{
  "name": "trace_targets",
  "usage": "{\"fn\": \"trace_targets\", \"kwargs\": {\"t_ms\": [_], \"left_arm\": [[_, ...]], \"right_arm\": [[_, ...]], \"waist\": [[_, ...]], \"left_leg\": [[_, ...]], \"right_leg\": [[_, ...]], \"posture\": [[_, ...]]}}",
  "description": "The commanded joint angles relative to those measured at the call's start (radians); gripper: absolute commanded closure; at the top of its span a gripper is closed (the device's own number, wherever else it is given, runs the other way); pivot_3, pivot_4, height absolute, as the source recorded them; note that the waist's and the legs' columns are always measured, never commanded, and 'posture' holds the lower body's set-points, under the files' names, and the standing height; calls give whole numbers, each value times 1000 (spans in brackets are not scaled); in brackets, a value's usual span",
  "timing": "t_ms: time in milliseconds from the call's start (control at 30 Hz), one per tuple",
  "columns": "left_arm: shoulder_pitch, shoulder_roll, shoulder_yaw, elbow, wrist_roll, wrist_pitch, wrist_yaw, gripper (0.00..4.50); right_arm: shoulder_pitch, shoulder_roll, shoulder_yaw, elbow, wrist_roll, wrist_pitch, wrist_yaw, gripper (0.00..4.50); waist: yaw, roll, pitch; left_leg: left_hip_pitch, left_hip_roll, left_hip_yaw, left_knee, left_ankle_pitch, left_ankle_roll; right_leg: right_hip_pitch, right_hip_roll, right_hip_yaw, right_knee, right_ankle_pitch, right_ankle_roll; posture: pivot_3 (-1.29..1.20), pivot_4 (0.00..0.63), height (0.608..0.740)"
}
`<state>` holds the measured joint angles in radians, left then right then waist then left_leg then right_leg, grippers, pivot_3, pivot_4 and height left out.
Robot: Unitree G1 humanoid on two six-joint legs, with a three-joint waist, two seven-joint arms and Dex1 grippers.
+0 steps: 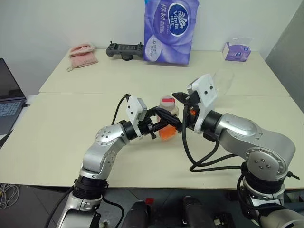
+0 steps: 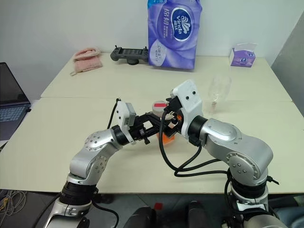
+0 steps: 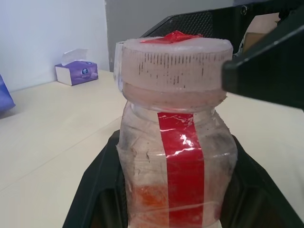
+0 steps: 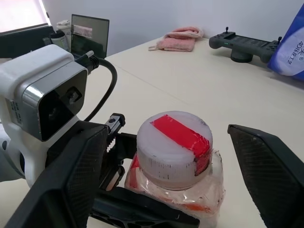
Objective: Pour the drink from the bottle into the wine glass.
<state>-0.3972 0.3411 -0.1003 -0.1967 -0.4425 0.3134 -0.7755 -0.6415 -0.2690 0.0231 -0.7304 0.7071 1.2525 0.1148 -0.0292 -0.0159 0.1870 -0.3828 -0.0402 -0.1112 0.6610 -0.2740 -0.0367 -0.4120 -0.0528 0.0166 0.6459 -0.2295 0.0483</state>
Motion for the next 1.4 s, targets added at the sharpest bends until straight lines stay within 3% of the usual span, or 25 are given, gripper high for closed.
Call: {"fn": "trace_targets", "kwargs": {"t_ms": [33,167,367,500,567,700,867,1133,1233,1400], "left_arm": [[-2,-1,16,-35,-3,-27,-1,2682],[0,-1,16,-37,-1,-27,-1,2682],[-13,-4,19,-35,-3,-24,-5,2683],[-42,-14,5,-40,-25,-6,-28,2683],[-50,-12,4,-45,-32,3,-39,2685],[-60,-8,-2,-46,-38,9,-50,2686],[-54,-12,-11,-56,-35,11,-49,2687],[-46,-10,-7,-53,-28,10,-49,2693],[-50,-11,-9,-42,-25,5,-51,2694],[-54,-9,-7,-26,-19,-2,-58,2694]], "right_arm": [[-22,-10,0,-13,-22,-21,-6,1458],[-23,-22,15,-6,-43,-19,-4,2666],[-26,-90,27,70,-52,-99,102,2660],[-62,-279,8,274,93,-331,752,2660],[-113,-385,73,376,53,-452,1034,2660],[-272,-367,133,637,-40,-609,1228,2660],[-386,-341,202,818,-183,-715,1302,2660],[-373,-353,157,782,-143,-665,1352,1],[-363,-349,124,756,-125,-651,1320,0],[-307,-320,40,624,-165,-579,1026,0]], "waist": [[0,0,0],[0,0,0],[0,0,0],[0,0,1],[1,0,2],[-13,0,2],[-14,0,2],[2,0,2],[2,0,2],[4,0,2]], "left_leg": [[0,0,0,0,0,0],[0,0,0,0,0,0],[0,0,0,0,0,0],[0,-1,1,1,0,0],[0,-2,1,1,0,1],[2,1,2,0,0,1],[3,4,0,0,0,0],[-2,1,0,1,0,0],[-2,1,0,0,0,0],[-2,1,0,0,0,0]], "right_leg": [[0,0,0,0,0,0],[0,0,0,0,0,0],[0,0,0,0,0,0],[1,0,-1,-1,0,0],[3,0,-1,-3,0,1],[2,1,0,-2,0,1],[1,5,-1,1,0,0],[-1,-3,1,-2,0,1],[-1,-3,0,-2,0,1],[-2,-2,0,-1,0,1]], "posture": [[0,150,740],[0,150,740],[0,150,740],[0,150,740],[0,150,740],[0,150,740],[0,150,740],[0,150,740],[0,150,740],[0,150,740]]}}
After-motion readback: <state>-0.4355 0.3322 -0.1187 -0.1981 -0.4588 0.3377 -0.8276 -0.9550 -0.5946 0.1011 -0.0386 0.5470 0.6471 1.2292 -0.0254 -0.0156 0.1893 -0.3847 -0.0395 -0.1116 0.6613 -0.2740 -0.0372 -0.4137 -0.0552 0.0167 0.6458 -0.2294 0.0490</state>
